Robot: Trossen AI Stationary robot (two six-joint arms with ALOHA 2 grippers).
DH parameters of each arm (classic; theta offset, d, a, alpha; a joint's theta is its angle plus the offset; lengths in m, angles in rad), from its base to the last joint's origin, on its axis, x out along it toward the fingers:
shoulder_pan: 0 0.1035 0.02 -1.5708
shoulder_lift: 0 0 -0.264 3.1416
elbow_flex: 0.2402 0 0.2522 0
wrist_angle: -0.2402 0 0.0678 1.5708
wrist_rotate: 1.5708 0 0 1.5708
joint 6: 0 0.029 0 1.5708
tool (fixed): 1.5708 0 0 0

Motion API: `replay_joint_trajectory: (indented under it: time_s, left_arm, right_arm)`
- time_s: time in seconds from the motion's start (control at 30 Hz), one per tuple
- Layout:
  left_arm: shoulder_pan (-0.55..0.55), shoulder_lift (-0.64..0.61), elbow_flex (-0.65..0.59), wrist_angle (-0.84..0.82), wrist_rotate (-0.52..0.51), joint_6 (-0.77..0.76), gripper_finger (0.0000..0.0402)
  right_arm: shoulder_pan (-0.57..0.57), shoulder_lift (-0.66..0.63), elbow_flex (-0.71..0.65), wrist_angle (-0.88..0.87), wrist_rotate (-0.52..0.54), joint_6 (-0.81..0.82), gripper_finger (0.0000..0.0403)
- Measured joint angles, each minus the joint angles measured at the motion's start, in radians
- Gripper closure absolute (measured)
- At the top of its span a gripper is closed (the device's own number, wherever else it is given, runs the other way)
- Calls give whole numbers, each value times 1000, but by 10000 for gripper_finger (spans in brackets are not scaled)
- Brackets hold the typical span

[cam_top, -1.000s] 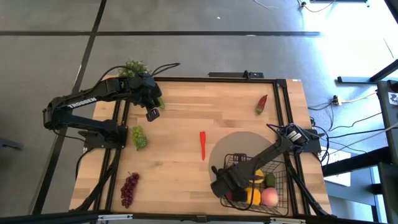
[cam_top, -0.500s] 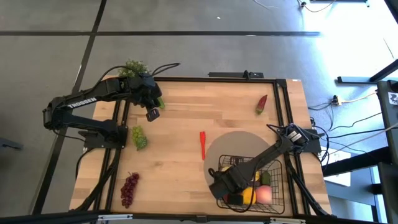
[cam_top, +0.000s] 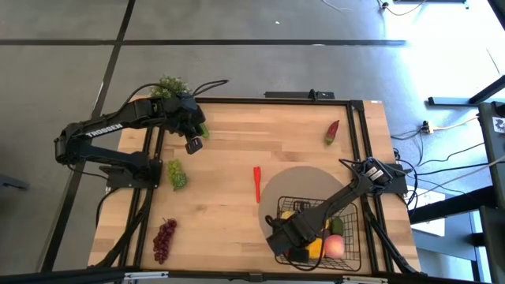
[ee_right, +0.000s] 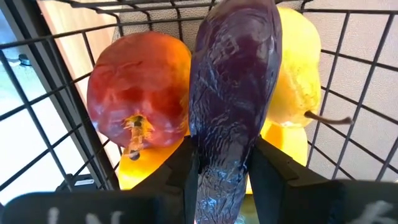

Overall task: Build produce basket
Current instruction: Put the violet eggplant into the wire basket

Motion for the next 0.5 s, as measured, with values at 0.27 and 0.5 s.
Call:
replay_joint_trajectory:
  time_s: [0.27, 0.5]
  left_arm:
    - [0, 0, 0, 0, 0, 0, 401]
    - [0, 0, 0, 0, 0, 0, 401]
  right_arm:
    - [1, 0, 0, 32, -1, 1, 306]
    - [6, 0, 0, 34, 0, 4, 291]
